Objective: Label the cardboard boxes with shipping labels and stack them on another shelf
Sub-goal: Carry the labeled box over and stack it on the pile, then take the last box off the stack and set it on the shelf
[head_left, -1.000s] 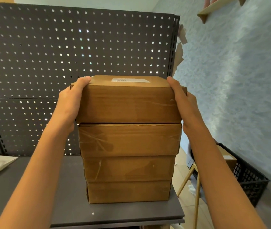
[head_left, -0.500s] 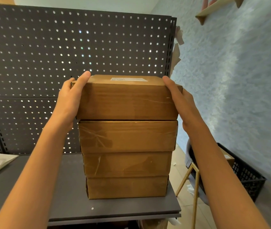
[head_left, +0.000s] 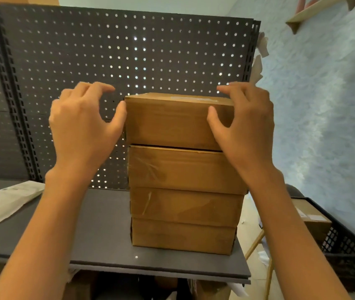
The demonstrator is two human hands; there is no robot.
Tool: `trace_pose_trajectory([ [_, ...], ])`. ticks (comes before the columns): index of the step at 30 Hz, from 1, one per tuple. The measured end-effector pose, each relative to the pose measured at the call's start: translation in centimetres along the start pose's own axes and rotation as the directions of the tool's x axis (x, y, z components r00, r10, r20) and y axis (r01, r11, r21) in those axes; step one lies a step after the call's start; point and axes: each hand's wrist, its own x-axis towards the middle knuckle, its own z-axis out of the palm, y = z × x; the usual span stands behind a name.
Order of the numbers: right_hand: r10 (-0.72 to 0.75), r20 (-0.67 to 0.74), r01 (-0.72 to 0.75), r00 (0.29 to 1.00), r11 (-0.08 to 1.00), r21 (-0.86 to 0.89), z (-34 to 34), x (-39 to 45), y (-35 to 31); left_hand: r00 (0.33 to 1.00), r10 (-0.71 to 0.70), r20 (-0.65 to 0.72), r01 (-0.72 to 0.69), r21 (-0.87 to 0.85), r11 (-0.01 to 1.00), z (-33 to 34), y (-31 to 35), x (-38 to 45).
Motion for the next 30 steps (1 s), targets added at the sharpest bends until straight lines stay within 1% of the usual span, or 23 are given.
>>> trace_pose_trajectory([
  [2, -0.074, 0.013, 0.074, 0.997, 0.997, 0.007, 0.9, -0.6, -1.7, 0.999, 0.043, -0.018, -0.042, 0.085, 0.996, -0.8, -1.4, -0.6],
  [5, -0.155, 0.049, 0.154, 0.987, 0.987, 0.039, 2.6, -1.9, -4.8, 0.997, 0.067, -0.027, -0.062, 0.172, 0.983, -2.3, -4.2, -1.5],
  [10, -0.257, 0.058, 0.248, 0.965, 0.96, 0.133, 5.9, -3.5, -11.1, 0.998, 0.065, 0.009, -0.065, 0.308, 0.949, -6.0, -9.6, -2.3],
  [14, -0.332, 0.082, 0.316, 0.94, 0.935, 0.161, 9.1, -4.9, -16.5, 0.998, 0.05, 0.035, -0.061, 0.426, 0.903, -9.8, -14.6, -3.1],
  [18, -0.353, 0.115, 0.324, 0.928, 0.921, 0.216, 12.5, -6.8, -22.1, 0.998, 0.008, 0.061, -0.039, 0.523, 0.851, -13.9, -19.9, -4.2],
  [23, -0.383, 0.128, 0.322, 0.915, 0.884, 0.339, 16.0, -9.3, -29.8, 0.996, -0.058, 0.064, 0.004, 0.634, 0.773, -19.3, -26.3, -5.7],
  [30, -0.434, 0.156, 0.313, 0.887, 0.815, 0.487, 19.2, -11.9, -39.7, 0.988, -0.142, 0.066, 0.046, 0.743, 0.668, -26.2, -33.2, -7.4],
])
